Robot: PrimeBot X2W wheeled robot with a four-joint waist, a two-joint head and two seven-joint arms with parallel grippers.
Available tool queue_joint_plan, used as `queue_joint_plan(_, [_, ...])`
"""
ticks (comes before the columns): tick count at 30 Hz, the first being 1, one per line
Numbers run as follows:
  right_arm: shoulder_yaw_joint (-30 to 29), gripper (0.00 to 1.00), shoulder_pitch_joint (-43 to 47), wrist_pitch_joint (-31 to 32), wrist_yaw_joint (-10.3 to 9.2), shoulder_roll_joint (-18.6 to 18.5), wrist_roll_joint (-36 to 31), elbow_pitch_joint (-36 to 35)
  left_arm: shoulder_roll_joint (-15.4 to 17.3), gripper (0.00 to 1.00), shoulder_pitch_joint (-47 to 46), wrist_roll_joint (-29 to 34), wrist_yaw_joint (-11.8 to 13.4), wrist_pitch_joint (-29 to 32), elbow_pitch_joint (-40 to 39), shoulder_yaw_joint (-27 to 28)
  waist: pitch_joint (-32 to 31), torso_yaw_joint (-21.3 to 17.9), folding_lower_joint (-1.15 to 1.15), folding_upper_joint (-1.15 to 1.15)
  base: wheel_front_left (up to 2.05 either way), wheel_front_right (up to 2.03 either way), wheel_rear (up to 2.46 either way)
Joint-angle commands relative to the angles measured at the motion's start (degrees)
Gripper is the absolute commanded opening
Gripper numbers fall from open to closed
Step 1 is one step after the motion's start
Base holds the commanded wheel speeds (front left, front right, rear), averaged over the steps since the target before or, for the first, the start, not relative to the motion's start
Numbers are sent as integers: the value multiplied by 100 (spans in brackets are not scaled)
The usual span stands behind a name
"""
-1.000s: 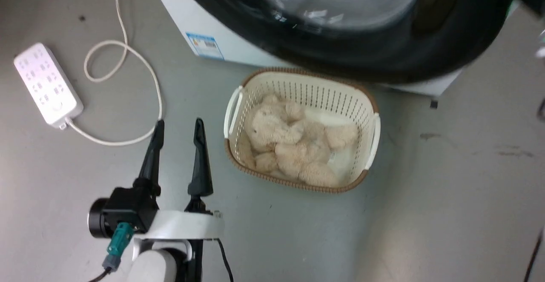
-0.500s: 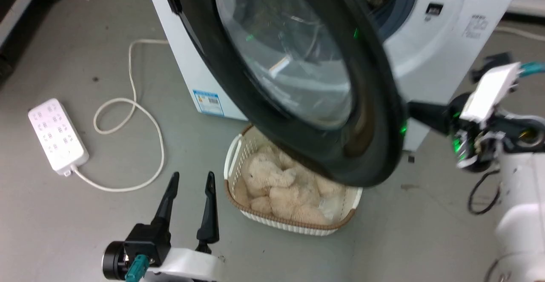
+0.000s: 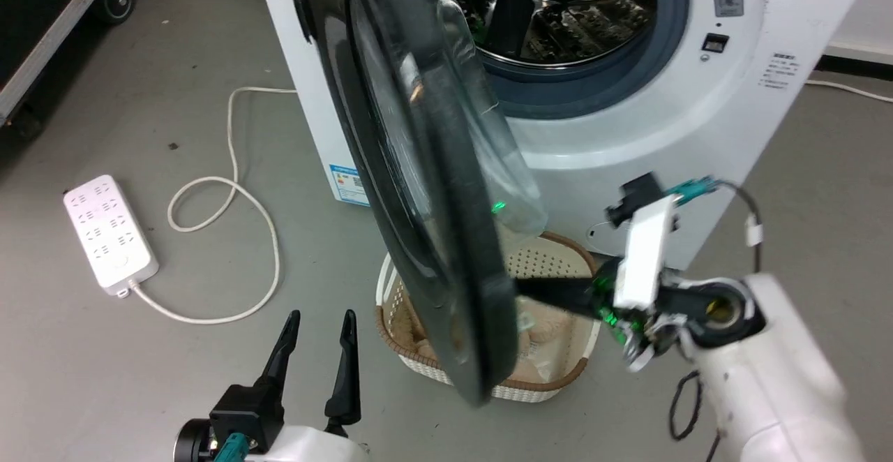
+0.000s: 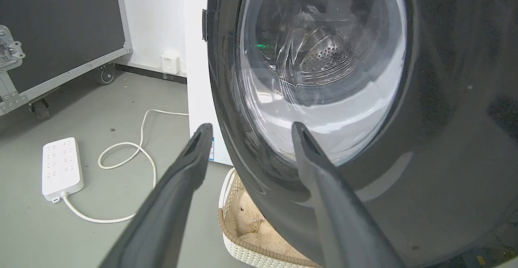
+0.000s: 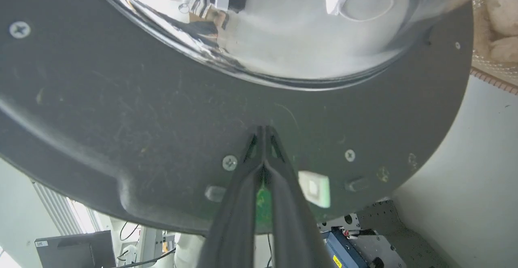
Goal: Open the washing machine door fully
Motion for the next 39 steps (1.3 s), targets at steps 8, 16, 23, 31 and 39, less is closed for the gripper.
queue_joint_plan(8, [720, 0, 279, -463, 6, 28, 411, -315, 3, 100, -12, 64, -121, -30, 123, -26, 24, 108, 1, 0, 0, 0, 0])
queue_joint_plan(16, [452, 100, 542, -1159, 6, -181, -105, -788, 3, 100, -33, 103, -223, -30, 147, 133, -95, 16, 1, 0, 0, 0, 0])
queue_joint_plan(23, [612, 100, 987, -3464, 6, -1258, -2603, -2225, 17, 100, 22, 31, -340, -30, 148, 410, -299, -356, 1, 0, 0, 0, 0])
queue_joint_plan(31, [-160, 100, 1844, -6349, 6, -1439, -6194, -2598, 44, 100, 213, -18, -486, -30, 98, 782, -556, -856, 1, 0, 0, 0, 0])
queue_joint_plan(39, [-1328, 100, 3383, -6955, 6, -184, -7786, -3287, 99, 100, 390, -1, -549, -30, 88, 962, -641, -1186, 1, 0, 0, 0, 0])
